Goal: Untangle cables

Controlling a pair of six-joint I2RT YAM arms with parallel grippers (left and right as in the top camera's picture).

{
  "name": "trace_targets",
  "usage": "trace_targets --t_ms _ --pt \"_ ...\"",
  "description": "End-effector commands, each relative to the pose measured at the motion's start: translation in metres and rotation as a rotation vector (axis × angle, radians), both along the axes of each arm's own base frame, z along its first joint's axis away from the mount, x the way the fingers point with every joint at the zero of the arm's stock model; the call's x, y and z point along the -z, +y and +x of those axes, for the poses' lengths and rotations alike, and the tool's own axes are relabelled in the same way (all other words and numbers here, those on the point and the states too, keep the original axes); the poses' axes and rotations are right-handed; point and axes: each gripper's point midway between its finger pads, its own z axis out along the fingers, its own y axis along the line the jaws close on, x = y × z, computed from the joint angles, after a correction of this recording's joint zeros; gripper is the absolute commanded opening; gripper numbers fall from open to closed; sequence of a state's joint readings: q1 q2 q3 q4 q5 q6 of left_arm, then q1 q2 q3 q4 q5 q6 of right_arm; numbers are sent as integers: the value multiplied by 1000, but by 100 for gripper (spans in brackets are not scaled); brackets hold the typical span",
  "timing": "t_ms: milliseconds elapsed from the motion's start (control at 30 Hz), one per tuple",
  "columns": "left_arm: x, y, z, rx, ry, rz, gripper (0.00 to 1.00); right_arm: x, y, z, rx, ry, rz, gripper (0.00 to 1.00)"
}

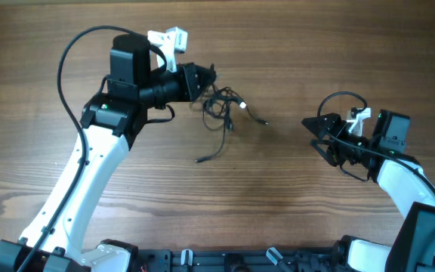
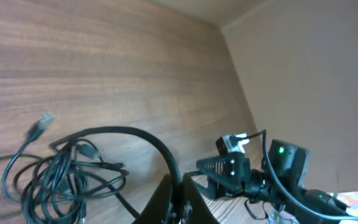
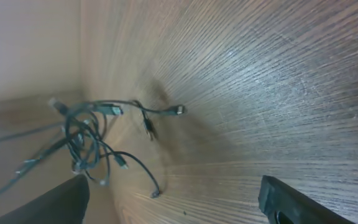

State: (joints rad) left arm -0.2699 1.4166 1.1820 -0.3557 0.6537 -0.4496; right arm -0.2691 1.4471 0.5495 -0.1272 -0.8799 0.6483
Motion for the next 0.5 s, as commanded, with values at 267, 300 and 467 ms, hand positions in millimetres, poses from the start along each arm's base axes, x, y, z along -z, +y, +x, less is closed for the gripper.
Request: trace_targets --t_ms 267,300,467 --pt "-4 -2 -6 17 -6 11 4 2 -2 1 0 -9 -32 100" --pt "-4 -2 -6 17 -4 10 4 2 -2 1 0 -9 -32 99" --pt "-12 7 -5 -19 -4 -9 4 2 -1 0 -3 -7 -25 100"
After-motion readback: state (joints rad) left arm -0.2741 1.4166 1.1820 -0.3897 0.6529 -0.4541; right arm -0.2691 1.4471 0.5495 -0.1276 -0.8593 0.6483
